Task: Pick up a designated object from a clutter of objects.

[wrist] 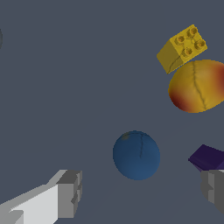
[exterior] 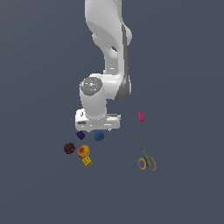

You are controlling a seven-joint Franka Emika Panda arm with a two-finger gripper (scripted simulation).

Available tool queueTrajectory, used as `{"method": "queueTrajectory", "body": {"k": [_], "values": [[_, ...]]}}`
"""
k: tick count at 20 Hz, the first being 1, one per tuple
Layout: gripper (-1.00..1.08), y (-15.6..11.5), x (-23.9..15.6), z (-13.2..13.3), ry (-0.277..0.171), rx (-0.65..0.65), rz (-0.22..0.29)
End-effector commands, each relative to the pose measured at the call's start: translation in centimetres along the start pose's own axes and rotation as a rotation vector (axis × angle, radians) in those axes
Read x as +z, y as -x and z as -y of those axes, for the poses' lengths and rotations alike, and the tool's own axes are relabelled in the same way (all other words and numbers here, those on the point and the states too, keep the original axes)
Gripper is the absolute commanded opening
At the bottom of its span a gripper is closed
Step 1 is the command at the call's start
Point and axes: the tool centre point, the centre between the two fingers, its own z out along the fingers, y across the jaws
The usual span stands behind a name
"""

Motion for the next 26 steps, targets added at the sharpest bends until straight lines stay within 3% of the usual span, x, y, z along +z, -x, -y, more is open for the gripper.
{"method": "queueTrajectory", "body": {"k": [1, 10, 25, 26], "values": [[1.00, 0.2, 1.0, -0.5, 0.001, 0.000, -0.001], [1.00, 0.5, 1.9, -0.8, 0.002, 0.001, 0.000], [1.00, 0.5, 6.7, -0.9, 0.002, 0.001, -0.001], [-1.00, 0.5, 6.7, -0.9, 0.002, 0.001, -0.001]]}}
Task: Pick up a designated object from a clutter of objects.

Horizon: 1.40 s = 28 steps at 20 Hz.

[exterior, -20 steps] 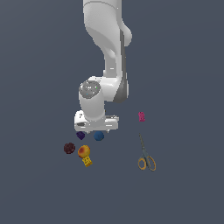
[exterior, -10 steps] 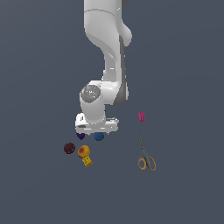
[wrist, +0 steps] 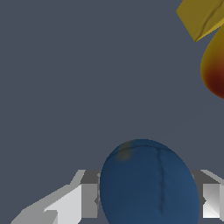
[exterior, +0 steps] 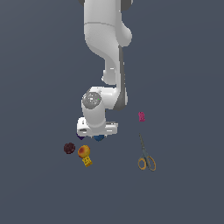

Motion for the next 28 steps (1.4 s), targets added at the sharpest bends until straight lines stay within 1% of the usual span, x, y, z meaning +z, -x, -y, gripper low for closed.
{"method": "queueTrajectory", "body": {"k": [1, 11, 16, 22, 28], "values": [[-1.00, 0.0, 0.1, 0.0, 0.000, 0.000, -0.001], [-1.00, -0.1, 0.0, 0.0, 0.000, 0.000, -0.002], [-1.00, 0.2, -0.8, 0.1, 0.000, 0.000, -0.002], [-1.00, 0.9, -3.1, 0.6, 0.000, 0.000, -0.002], [-1.00, 2.0, -7.0, 1.3, 0.000, 0.000, -0.002]]}}
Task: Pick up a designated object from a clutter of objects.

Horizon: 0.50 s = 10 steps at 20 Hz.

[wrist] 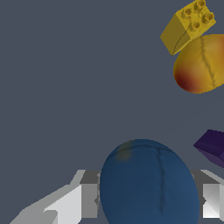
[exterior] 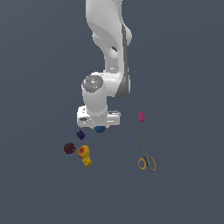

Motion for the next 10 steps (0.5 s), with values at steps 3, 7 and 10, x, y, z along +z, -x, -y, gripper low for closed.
{"method": "queueTrajectory", "body": {"k": [3, 7, 10], "values": [[-1.00, 1.0, -3.7, 0.7, 0.000, 0.000, -0.002], [-1.00, 2.0, -7.3, 1.4, 0.000, 0.000, -0.002], [-1.00, 2.8, -10.0, 1.9, 0.001, 0.000, -0.001]]}}
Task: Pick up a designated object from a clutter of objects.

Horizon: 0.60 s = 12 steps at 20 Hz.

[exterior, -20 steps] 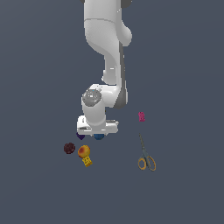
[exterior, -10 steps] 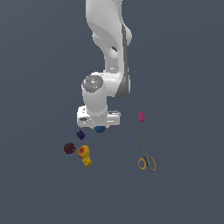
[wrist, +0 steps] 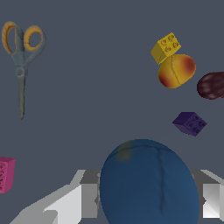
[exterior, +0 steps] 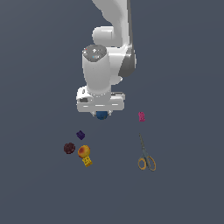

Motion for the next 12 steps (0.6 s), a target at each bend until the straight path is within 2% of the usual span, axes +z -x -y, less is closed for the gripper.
{"method": "queueTrajectory", "body": {"k": [1, 12], "values": [[-1.00, 0.7, -2.4, 0.4, 0.001, 0.000, -0.001], [-1.00, 3.6, -13.5, 2.5, 0.001, 0.000, 0.000]]}}
